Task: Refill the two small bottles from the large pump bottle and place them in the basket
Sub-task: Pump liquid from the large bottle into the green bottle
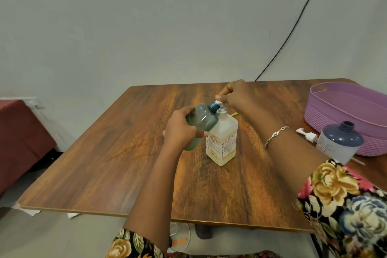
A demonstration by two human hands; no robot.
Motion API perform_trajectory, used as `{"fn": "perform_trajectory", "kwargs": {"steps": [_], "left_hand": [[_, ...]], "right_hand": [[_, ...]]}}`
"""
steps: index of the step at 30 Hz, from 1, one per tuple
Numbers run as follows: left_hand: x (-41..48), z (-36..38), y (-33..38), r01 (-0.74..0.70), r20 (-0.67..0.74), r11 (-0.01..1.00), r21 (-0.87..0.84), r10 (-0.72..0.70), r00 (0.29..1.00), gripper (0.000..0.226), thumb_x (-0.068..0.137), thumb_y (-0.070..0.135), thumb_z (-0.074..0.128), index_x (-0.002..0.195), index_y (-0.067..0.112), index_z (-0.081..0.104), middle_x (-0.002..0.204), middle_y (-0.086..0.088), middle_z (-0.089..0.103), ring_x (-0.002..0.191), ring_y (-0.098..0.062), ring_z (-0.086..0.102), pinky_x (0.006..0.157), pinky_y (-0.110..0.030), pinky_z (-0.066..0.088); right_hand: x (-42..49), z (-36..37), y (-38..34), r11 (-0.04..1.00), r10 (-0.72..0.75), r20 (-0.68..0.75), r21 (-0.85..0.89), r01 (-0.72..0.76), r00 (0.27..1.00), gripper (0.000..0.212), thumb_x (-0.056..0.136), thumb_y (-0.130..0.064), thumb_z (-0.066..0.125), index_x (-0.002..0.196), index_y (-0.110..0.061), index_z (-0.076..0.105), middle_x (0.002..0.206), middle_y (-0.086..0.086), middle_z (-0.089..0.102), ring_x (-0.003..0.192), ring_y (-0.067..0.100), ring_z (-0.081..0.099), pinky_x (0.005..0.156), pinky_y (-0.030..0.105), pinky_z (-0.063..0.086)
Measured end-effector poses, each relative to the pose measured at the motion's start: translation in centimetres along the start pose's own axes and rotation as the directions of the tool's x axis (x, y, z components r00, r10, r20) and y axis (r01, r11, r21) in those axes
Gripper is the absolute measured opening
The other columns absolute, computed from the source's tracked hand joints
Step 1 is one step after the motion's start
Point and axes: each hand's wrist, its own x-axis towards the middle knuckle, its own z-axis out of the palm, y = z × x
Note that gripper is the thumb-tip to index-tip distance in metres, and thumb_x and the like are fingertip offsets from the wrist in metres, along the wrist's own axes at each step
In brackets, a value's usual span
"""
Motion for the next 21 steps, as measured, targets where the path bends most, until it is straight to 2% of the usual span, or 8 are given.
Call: {"fn": "perform_trajectory", "kwargs": {"steps": [5, 9, 11, 13, 15, 17, 19, 21], "left_hand": [[-0.3, 0.2, 0.2, 0.017, 0.001, 0.998, -0.065, -0.017, 1.000, 0.082, 0.060, 0.003, 0.083, 0.133, 0.012, 0.049, 0.127, -0.004, 0.055, 0.108, -0.019, 0.049, 0.098, -0.042, 0.042], [0.3, -0.5, 1.0, -0.022, -0.027, 1.000, -0.001, 0.022, 0.999, 0.079, 0.058, 0.007, 0.084, 0.130, 0.016, 0.052, 0.123, -0.001, 0.057, 0.110, -0.022, 0.050, 0.096, -0.049, 0.043], [0.5, -0.4, 0.9, -0.017, -0.022, 1.000, 0.018, 0.018, 1.000, 0.079, 0.059, 0.007, 0.084, 0.130, 0.018, 0.052, 0.123, 0.000, 0.056, 0.112, -0.023, 0.050, 0.097, -0.050, 0.041], [0.3, -0.1, 0.5, 0.011, -0.002, 0.999, 0.031, -0.011, 1.000, 0.080, 0.060, 0.007, 0.083, 0.132, 0.019, 0.050, 0.125, 0.000, 0.055, 0.115, -0.023, 0.049, 0.100, -0.050, 0.038], [-0.1, 0.1, 0.1, 0.024, 0.010, 0.999, 0.022, -0.024, 1.000, 0.080, 0.060, 0.007, 0.083, 0.132, 0.018, 0.050, 0.126, 0.000, 0.056, 0.116, -0.023, 0.049, 0.100, -0.051, 0.038], [-0.3, 0.0, 0.2, 0.018, 0.010, 1.000, 0.012, -0.018, 1.000, 0.079, 0.060, 0.007, 0.083, 0.132, 0.017, 0.052, 0.124, -0.001, 0.057, 0.114, -0.024, 0.050, 0.099, -0.051, 0.038], [-0.3, -0.3, 0.7, 0.009, 0.005, 1.000, 0.002, -0.009, 1.000, 0.079, 0.060, 0.006, 0.083, 0.132, 0.016, 0.052, 0.124, -0.001, 0.057, 0.113, -0.024, 0.050, 0.098, -0.050, 0.040], [-0.1, -0.6, 1.1, -0.010, 0.002, 1.000, -0.002, 0.010, 1.000, 0.080, 0.060, 0.005, 0.083, 0.132, 0.015, 0.052, 0.124, -0.002, 0.057, 0.113, -0.024, 0.051, 0.098, -0.050, 0.041]], "right_hand": [[-0.2, -0.1, -0.3, 0.999, -0.025, -0.025, -0.029, 0.024, 0.999, 0.008, 0.082, -0.010, 0.066, 0.081, -0.002, 0.065, 0.070, -0.006, 0.057, 0.062, 0.001, 0.050, 0.051, 0.016, 0.035], [0.4, -1.5, -1.8, 0.998, 0.017, 0.085, -0.063, -0.011, 0.996, 0.008, 0.080, -0.004, 0.067, 0.079, 0.003, 0.064, 0.083, 0.008, 0.062, 0.075, 0.014, 0.055, 0.071, 0.029, 0.049], [0.4, -1.5, -1.6, 0.998, 0.018, 0.102, -0.067, -0.011, 0.995, 0.008, 0.082, -0.003, 0.064, 0.075, -0.001, 0.062, 0.079, 0.002, 0.061, 0.067, 0.008, 0.053, 0.061, 0.022, 0.048], [0.2, -0.8, -0.8, 0.997, 0.030, 0.094, -0.070, -0.023, 0.995, 0.019, 0.084, -0.004, 0.063, 0.066, -0.010, 0.057, 0.072, -0.004, 0.057, 0.062, 0.003, 0.049, 0.050, 0.015, 0.037], [-0.1, 0.0, -0.2, 0.992, 0.004, 0.073, -0.126, 0.005, 0.997, 0.023, 0.084, -0.008, 0.063, 0.064, -0.016, 0.054, 0.073, -0.004, 0.057, 0.064, 0.005, 0.050, 0.054, 0.017, 0.037], [-0.2, 0.2, -0.3, 0.990, -0.024, 0.050, -0.136, 0.031, 0.998, 0.020, 0.084, -0.009, 0.063, 0.066, -0.013, 0.056, 0.077, -0.002, 0.058, 0.067, 0.007, 0.051, 0.058, 0.018, 0.039], [-0.2, -0.5, -1.0, 0.998, -0.011, 0.060, -0.063, 0.014, 0.998, 0.013, 0.084, -0.005, 0.063, 0.071, -0.007, 0.060, 0.076, -0.002, 0.057, 0.066, 0.005, 0.050, 0.052, 0.014, 0.036], [0.0, -1.5, -1.9, 0.999, 0.012, 0.114, -0.041, -0.007, 0.993, 0.016, 0.083, -0.002, 0.063, 0.068, -0.008, 0.059, 0.070, -0.003, 0.056, 0.064, 0.006, 0.049, 0.052, 0.015, 0.034]]}}
